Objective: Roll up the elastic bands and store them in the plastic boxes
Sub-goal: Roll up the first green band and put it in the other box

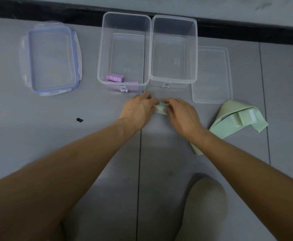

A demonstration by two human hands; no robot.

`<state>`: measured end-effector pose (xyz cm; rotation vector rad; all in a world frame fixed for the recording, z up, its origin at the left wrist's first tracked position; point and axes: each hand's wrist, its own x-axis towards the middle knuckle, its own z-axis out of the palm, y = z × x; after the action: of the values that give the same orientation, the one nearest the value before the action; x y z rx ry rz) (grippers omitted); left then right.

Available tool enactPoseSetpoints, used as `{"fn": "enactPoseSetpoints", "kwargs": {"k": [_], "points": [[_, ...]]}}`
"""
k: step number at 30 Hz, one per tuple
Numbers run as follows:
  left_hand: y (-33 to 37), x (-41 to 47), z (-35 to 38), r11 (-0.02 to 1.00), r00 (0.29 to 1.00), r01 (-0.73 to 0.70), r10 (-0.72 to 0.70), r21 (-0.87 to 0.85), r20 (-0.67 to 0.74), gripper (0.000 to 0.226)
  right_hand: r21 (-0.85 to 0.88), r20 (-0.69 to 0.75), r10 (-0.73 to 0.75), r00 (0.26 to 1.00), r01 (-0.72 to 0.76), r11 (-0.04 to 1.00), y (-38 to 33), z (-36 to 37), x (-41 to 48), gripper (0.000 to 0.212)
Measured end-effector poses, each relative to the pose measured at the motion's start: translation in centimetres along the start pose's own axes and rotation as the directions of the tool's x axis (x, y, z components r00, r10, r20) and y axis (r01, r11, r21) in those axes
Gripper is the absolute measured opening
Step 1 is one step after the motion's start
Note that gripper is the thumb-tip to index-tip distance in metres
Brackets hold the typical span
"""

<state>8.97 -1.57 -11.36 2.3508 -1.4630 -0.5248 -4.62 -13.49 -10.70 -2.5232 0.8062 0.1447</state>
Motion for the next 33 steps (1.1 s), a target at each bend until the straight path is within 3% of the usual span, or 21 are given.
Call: {"fn": "enactPoseSetpoints", "kwargs": {"k": [6,14,18,20,23,25,28,33], "points": [[-0.1,0.7,0.5,0.999,0.999,0.023,-0.021,-0.038,0.048,0.022,-0.017,0.156,-0.011,0.988,0.014,1.000,0.0,-0.8,1.8,0.036],[0.1,0.1,0.6,0.994,0.999,-0.015,0.020,-0.110,0.045,0.021,0.083,0.237,0.013,0.971,-0.034,0.996,0.1,-1.6,2.7,0.037],[0.5,-0.3,-0.8,0.973,0.993,-0.077,0.056,-0.216,-0.103,0.021,0.237,0.177,0.058,0.983,-0.100,0.966,-0.6,-3.0,2.2,0.029],[1.0,-0.6,-1.9,0.932,0.978,-0.070,-0.006,-0.356,-0.208,0.025,0.393,0.125,0.053,0.991,-0.099,0.914,-0.9,-4.1,1.7,0.028],[1.9,-0.6,-3.9,0.858,0.969,-0.034,-0.098,-0.512,-0.227,0.047,0.539,0.027,0.028,0.999,-0.038,0.841,-1.5,-5.8,1.3,0.028],[2.3,0.1,-4.9,0.866,0.963,-0.056,-0.084,-0.498,-0.254,0.050,0.545,-0.029,-0.001,1.000,0.017,0.838,-2.0,-6.9,1.6,0.027],[2.8,1.5,-6.2,0.836,0.950,-0.090,-0.091,-0.542,-0.298,0.034,0.499,-0.093,-0.034,0.995,0.076,0.863,-2.5,-8.4,2.4,0.027],[3.0,3.5,-7.5,0.855,0.946,-0.123,-0.053,-0.505,-0.319,0.028,0.322,-0.084,-0.087,0.993,0.109,0.941,-2.3,-10.6,3.8,0.032]]}}
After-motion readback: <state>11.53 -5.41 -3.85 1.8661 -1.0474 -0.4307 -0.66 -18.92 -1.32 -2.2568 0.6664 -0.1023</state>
